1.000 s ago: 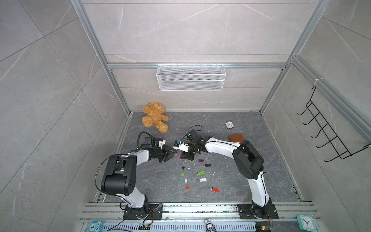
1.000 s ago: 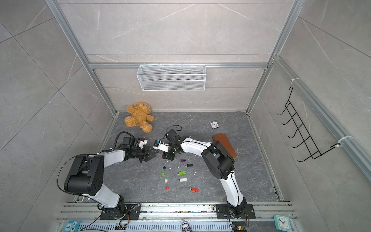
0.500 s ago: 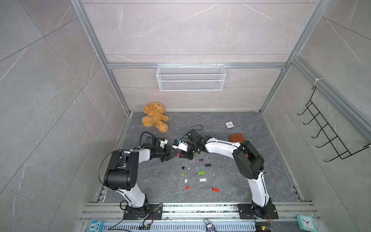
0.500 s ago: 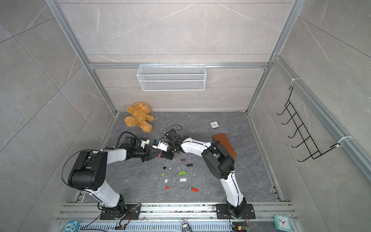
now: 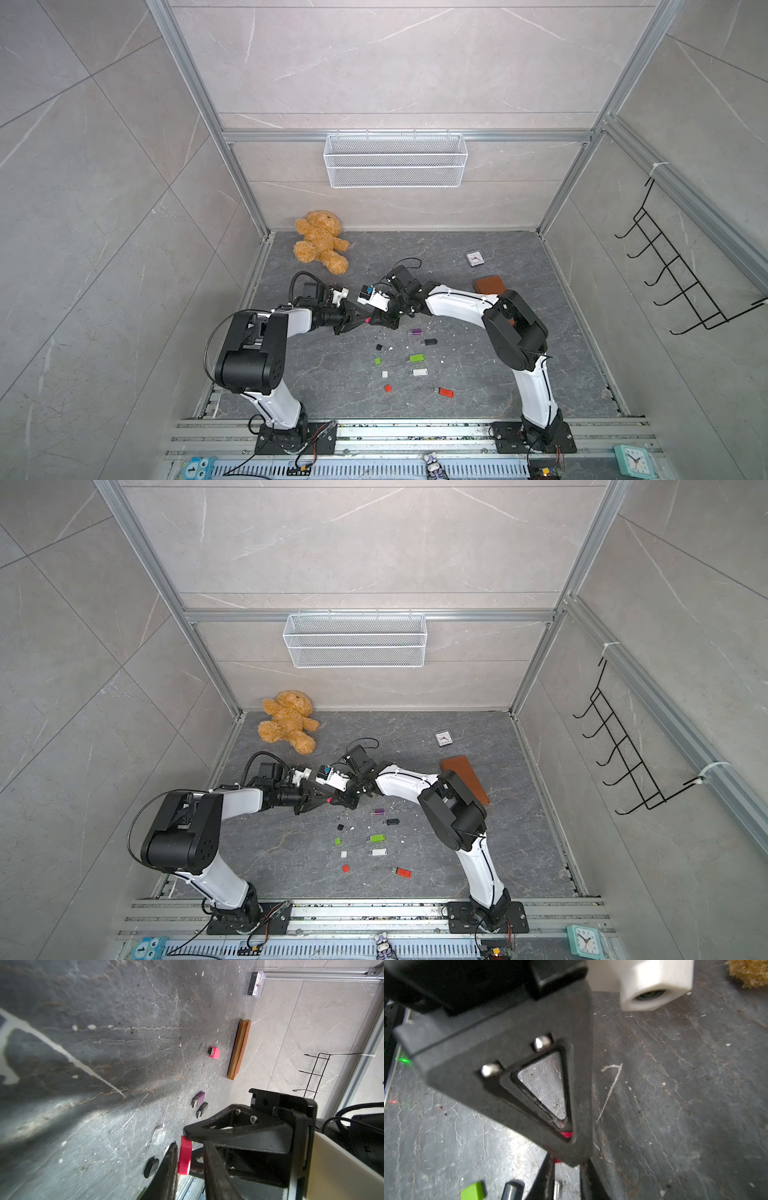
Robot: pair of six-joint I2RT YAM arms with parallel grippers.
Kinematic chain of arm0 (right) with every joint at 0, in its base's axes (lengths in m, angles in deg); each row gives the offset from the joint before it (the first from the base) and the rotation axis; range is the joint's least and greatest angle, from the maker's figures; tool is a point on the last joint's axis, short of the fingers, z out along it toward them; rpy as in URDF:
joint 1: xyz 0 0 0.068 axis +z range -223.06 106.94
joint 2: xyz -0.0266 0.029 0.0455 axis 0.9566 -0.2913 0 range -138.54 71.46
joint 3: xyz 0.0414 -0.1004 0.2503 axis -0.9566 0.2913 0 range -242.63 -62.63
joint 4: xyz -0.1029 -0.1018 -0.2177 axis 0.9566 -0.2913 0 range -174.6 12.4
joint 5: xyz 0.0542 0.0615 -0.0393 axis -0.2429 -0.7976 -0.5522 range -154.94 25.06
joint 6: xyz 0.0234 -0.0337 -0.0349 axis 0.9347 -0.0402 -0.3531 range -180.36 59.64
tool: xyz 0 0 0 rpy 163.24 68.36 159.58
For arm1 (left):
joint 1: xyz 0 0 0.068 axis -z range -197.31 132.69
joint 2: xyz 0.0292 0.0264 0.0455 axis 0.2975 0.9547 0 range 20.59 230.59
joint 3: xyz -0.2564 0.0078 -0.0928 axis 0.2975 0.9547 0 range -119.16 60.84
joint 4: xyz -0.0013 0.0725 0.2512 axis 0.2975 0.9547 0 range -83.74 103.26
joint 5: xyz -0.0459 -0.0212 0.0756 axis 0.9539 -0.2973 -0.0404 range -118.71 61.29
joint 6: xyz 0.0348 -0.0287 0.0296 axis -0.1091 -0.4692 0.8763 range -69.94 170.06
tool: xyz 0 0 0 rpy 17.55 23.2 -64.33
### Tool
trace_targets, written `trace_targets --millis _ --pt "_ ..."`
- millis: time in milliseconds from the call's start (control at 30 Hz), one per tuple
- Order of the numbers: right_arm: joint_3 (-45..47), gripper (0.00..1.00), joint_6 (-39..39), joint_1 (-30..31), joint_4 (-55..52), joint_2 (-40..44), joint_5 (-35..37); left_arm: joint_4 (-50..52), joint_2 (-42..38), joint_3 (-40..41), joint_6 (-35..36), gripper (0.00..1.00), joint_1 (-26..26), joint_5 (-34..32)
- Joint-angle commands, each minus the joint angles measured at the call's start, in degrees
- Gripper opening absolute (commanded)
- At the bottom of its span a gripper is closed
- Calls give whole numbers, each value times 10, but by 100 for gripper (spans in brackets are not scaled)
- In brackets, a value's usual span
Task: Close the usb drive cover
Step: Pick up the cover from the center of the board.
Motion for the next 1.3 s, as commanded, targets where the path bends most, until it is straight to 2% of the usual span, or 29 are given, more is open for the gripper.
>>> trace_targets --millis 0,367,533,733,867,1067,1267 --pt "4 21 18 -3 10 26 -17 -17 2 -2 -3 24 4 21" --pt "-3 22 19 -4 4 20 -19 -21 -2 0 -4 9 6 19" --pt "-8 30 16 -4 -6 20 -7 -27 -8 1 -9 5 7 17" --pt "-5 41 -25 -15 -65 47 12 -33 -21 3 -11 4 7 11" --pt "15 43 -51 -16 -109 80 34 -67 -22 11 -32 4 8 7" --pt "52 45 -48 -17 -168 143 97 -79 -25 0 -44 3 17 13" --pt "68 46 -93 -37 -216 168 195 -78 -26 -24 -52 3 39 -3"
